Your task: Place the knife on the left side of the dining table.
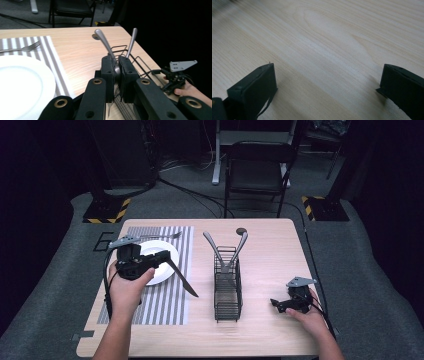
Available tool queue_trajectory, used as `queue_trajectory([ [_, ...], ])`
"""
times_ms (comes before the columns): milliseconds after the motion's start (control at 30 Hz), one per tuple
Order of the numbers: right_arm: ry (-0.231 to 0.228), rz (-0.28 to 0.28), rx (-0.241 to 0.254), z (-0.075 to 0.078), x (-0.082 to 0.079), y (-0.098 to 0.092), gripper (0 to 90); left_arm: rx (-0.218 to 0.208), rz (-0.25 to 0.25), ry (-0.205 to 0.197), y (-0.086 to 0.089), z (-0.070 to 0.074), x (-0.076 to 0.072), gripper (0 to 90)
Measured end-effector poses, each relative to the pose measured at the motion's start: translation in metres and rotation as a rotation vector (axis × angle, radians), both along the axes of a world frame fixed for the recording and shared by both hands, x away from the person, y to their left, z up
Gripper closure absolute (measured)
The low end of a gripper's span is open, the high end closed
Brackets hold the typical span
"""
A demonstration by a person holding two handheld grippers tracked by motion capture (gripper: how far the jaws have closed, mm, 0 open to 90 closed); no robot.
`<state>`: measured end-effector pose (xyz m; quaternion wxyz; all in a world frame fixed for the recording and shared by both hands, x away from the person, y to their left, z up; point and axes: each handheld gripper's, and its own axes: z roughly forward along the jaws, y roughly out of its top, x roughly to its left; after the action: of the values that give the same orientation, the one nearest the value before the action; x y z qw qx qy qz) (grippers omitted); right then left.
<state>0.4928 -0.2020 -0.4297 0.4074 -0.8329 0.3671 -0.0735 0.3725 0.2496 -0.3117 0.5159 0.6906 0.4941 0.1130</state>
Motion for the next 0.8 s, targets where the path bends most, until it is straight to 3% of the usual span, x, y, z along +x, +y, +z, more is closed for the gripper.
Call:
queue_trajectory([
  [467,-0.001,0.000,-0.001,0.000,0.000,0.000,0.0,-0.011,0.093,0.059,0.028,-0.023,0.009,83.5],
  [800,0.002,0.002,0.005,0.000,0.000,0.000,0.0,-0.042,0.146,0.091,0.043,-0.038,0.014,83.5],
])
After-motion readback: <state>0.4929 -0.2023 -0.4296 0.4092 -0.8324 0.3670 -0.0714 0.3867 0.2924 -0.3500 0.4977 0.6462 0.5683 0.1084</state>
